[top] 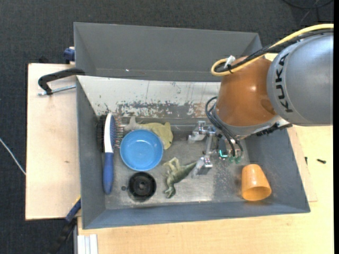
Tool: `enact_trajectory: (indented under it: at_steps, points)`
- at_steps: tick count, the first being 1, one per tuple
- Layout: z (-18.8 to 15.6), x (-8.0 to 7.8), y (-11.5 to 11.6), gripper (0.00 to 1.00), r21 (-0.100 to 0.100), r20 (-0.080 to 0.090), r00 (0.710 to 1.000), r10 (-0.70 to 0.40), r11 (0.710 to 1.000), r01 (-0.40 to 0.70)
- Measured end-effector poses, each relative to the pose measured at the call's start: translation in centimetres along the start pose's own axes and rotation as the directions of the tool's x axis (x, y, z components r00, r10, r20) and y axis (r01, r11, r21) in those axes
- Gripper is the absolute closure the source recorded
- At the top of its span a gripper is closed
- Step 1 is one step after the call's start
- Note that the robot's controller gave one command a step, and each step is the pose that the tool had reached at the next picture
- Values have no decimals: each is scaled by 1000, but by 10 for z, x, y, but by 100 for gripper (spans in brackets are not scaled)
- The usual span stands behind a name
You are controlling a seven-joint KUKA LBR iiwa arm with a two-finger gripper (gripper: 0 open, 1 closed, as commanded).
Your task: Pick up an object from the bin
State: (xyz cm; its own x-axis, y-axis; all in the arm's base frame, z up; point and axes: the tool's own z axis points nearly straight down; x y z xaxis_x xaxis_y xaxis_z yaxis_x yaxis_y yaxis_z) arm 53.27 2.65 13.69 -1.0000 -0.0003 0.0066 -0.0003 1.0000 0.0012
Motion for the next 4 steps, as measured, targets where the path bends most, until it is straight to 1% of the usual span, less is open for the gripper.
enact_trajectory:
  at_steps: [1,2,3,4]
  points:
    - [61,-4,9,0,-2,6,977,215,977,-215]
    - [58,-5,9,100,-3,11,977,214,977,-214]
    - [-33,-13,-9,100,-3,20,984,176,984,-176]
    - [-106,-18,7,100,-5,19,980,198,980,-198]
